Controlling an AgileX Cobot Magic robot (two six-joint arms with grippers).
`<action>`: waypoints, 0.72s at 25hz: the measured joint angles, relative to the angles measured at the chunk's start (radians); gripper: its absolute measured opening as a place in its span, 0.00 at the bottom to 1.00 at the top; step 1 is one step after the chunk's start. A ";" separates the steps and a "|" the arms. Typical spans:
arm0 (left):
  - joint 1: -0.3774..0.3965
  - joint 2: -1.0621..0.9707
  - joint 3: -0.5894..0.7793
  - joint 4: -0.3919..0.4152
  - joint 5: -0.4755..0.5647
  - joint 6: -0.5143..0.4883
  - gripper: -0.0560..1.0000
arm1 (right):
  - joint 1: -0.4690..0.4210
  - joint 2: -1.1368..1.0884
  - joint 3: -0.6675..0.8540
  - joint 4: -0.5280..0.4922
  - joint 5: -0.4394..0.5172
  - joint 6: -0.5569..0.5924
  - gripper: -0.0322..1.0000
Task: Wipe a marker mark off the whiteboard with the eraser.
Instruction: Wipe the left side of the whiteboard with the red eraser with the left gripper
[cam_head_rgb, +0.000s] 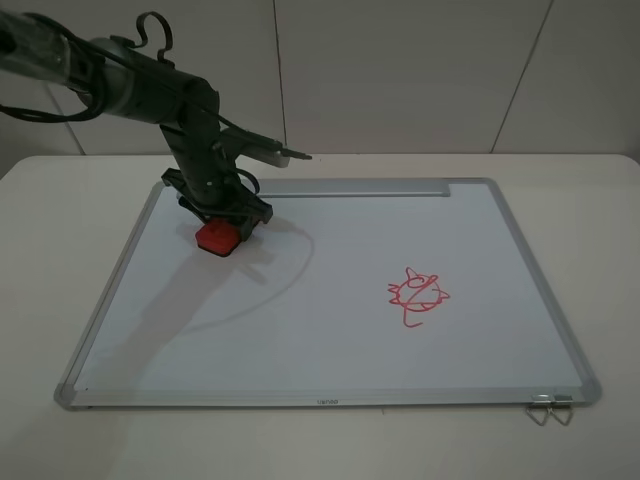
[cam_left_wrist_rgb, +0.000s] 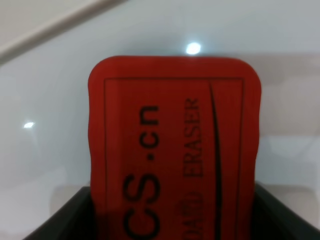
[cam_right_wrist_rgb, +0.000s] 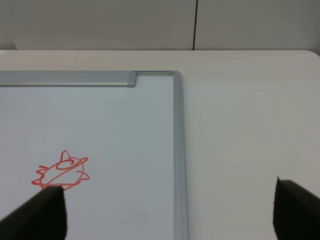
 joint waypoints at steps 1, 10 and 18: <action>-0.030 0.001 0.000 -0.004 -0.015 0.000 0.59 | 0.000 0.000 0.000 0.000 0.000 0.000 0.72; -0.163 0.008 -0.002 -0.019 -0.065 0.002 0.59 | 0.000 0.000 0.000 0.000 0.000 0.000 0.72; -0.138 0.011 -0.002 -0.049 -0.066 0.013 0.59 | 0.000 0.000 0.000 0.000 0.000 0.000 0.72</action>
